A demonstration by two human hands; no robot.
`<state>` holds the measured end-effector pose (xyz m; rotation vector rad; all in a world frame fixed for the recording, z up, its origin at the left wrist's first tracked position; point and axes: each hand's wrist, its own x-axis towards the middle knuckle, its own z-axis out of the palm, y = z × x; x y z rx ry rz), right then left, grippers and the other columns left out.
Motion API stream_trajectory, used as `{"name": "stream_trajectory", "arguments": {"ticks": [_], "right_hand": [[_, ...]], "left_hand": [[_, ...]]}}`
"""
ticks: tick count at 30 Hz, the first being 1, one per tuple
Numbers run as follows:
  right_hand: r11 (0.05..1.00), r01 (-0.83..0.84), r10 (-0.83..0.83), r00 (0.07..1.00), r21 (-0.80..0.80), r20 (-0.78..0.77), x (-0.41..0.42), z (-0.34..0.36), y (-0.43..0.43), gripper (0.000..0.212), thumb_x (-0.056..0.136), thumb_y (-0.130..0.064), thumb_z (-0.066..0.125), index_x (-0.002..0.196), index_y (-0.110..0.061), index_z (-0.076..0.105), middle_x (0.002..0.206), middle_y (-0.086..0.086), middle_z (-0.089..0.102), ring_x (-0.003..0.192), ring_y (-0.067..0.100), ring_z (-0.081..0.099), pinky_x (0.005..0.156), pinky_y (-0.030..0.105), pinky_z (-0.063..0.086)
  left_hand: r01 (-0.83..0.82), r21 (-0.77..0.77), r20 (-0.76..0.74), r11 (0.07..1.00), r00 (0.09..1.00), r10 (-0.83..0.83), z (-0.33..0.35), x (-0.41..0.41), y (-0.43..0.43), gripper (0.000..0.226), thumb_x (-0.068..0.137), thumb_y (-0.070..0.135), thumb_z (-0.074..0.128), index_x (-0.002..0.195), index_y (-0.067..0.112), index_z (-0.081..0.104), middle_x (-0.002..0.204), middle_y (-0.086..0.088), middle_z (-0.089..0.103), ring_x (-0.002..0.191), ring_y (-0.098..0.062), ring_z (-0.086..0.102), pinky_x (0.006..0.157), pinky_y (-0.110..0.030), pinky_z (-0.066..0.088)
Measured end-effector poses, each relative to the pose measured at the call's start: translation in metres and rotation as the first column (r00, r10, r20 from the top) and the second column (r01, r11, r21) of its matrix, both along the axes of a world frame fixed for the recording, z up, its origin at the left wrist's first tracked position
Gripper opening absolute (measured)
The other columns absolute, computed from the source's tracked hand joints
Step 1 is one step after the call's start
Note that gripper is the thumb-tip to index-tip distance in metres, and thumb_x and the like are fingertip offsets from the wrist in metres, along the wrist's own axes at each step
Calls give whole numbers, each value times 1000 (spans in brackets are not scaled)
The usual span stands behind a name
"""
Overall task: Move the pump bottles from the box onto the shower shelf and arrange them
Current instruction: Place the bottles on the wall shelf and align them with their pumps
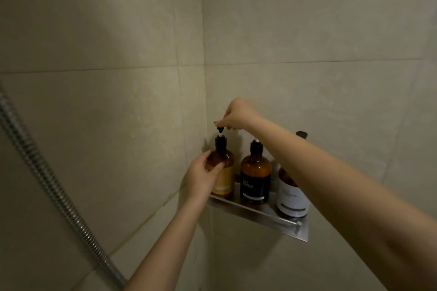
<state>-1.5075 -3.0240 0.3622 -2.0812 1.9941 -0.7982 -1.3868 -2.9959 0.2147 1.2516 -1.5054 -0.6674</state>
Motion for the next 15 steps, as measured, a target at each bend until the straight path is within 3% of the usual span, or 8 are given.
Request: {"name": "stream_trajectory", "arguments": {"ticks": [4, 9, 15], "right_hand": [[987, -161, 162, 986, 23, -33, -7, 1, 3, 25, 86, -26, 63, 103, -8, 71, 67, -8, 60, 62, 4, 55, 52, 16, 39], [964, -263, 265, 962, 51, -59, -14, 1, 4, 26, 91, -16, 56, 114, -12, 65, 71, -12, 58, 64, -1, 55, 51, 11, 37], [979, -205, 203, 975, 16, 86, -13, 8, -1, 34, 81, -41, 68, 102, -15, 65, 78, -2, 64, 73, 12, 62, 54, 19, 48]], "left_hand": [[9, 7, -31, 1000, 999, -9, 3, 2, -1, 57, 77, 28, 70, 130, 18, 51, 130, -4, 58, 117, -17, 55, 89, -27, 44], [22, 5, -42, 1000, 999, -22, 6, 3, 0, 58, 77, 24, 71, 131, 16, 50, 130, -6, 58, 117, -18, 55, 91, -28, 44], [30, 4, -48, 1000, 998, -29, 6, 4, 2, 59, 77, 23, 71, 132, 16, 49, 130, -5, 58, 117, -17, 54, 88, -24, 41]]}}
